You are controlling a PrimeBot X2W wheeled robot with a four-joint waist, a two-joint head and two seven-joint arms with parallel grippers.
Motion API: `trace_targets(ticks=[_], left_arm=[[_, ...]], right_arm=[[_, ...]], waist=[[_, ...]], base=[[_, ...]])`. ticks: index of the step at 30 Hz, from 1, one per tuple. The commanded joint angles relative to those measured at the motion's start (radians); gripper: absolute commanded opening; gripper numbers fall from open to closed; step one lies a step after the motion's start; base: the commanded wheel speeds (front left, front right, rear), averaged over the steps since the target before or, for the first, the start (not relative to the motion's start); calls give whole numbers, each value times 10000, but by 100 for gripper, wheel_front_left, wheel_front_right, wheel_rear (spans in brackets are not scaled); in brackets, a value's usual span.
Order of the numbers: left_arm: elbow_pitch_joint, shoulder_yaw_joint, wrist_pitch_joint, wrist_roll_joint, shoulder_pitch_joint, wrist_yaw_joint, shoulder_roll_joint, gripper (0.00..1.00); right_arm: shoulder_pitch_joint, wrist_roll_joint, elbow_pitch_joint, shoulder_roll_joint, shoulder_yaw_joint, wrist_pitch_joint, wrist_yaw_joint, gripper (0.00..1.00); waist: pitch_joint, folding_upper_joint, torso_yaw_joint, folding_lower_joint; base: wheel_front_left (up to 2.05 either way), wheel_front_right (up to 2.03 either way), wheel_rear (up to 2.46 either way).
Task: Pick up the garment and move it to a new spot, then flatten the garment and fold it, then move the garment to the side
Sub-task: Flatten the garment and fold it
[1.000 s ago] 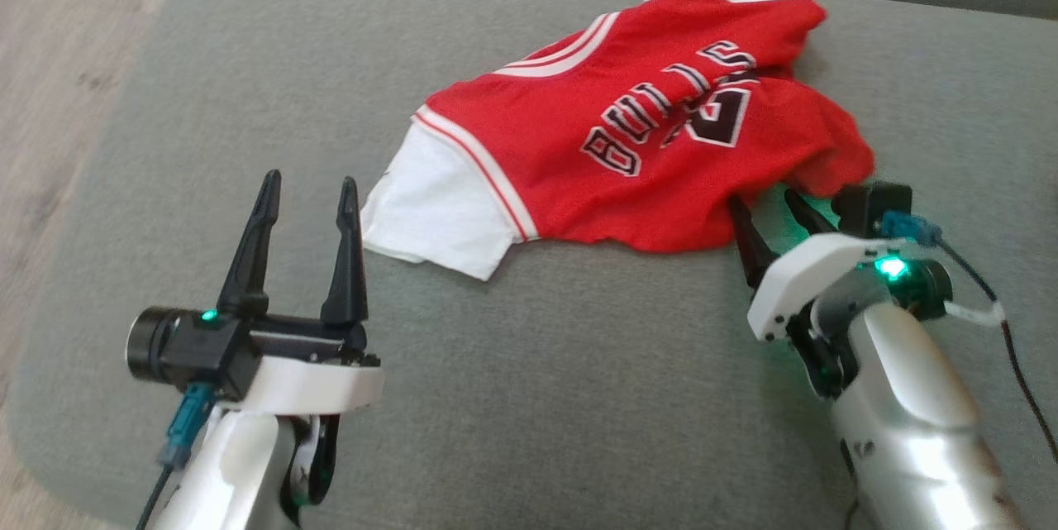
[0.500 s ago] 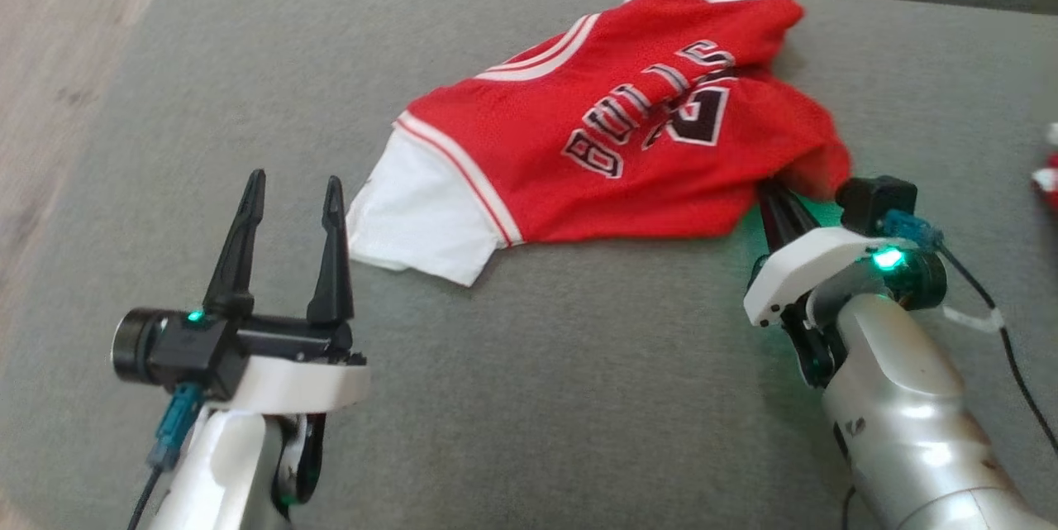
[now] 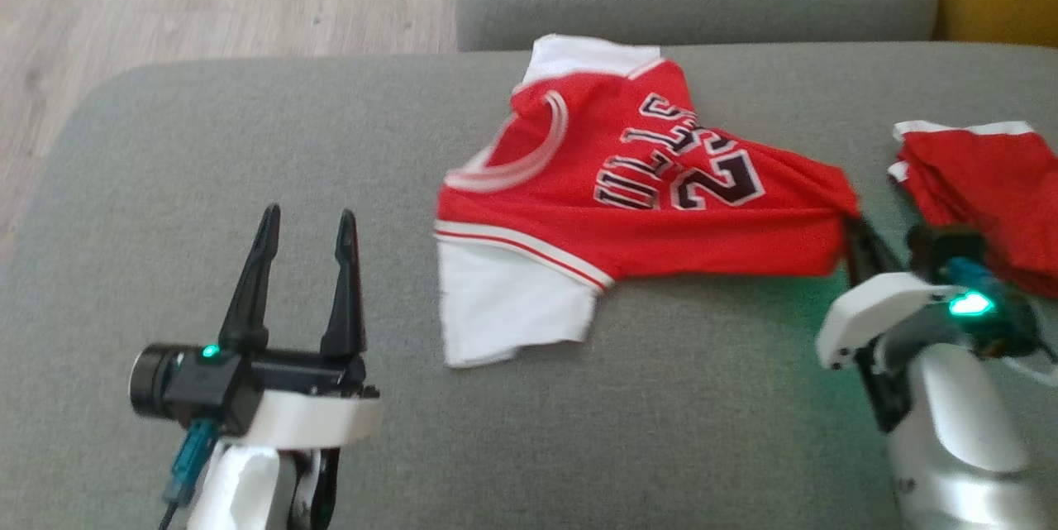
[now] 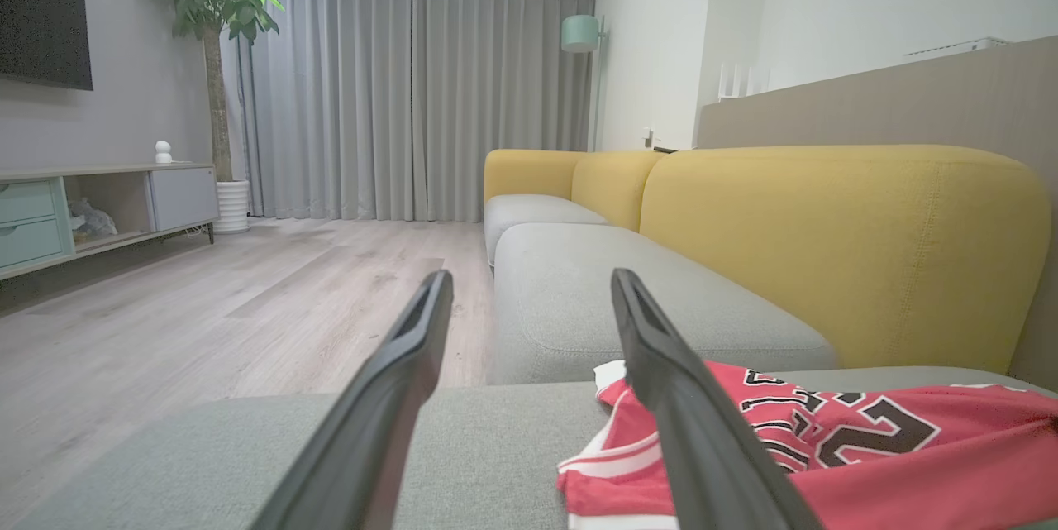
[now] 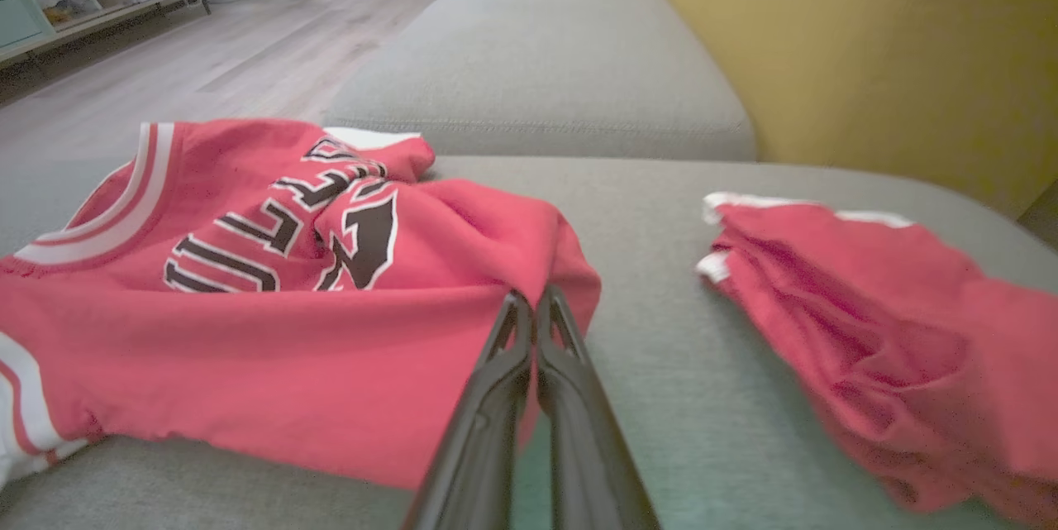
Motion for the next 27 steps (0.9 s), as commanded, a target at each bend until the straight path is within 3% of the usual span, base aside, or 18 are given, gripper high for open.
trace_targets(ticks=[1, 8, 12, 18, 25, 26, 27], left_arm=[[-368, 504, -49, 158, -32, -70, 18, 100], [-373, 647, -49, 297, 104, -347, -125, 100], [-320, 575, -49, 395, -135, -535, -225, 100], [-206, 505, -49, 489, -437, -781, -316, 100], [-37, 544, -49, 619, -746, -968, -430, 100], [-24, 559, -49, 632, -749, -981, -440, 100], [-18, 580, -49, 645, -743, -991, -447, 100]], right_arm=[[9, -340, -1066, 38, -125, 396, -9, 0], [648, -1185, -3980, 38, -485, 1869, -9, 0], [431, -1775, -4589, 38, 85, 2441, -9, 0], [-277, -2339, -3672, 38, 928, 2878, -9, 0], [-1410, -3140, -1040, 38, 1659, 2555, -9, 0], [-1496, -3003, -664, 38, 1893, 2469, -9, 33], [-1581, -2883, -300, 38, 2182, 2386, -9, 98]], waist=[[-178, -1, -113, 1], [7, -1, 158, 1], [393, -1, 482, 1], [892, -1, 948, 1], [1287, -1, 1499, 1], [1287, -1, 1515, 1], [1284, -1, 1517, 1]], base=[[0, 0, 0], [0, 0, 0], [0, 0, 0], [0, 0, 0], [0, 0, 0], [0, 0, 0], [0, 0, 0]])
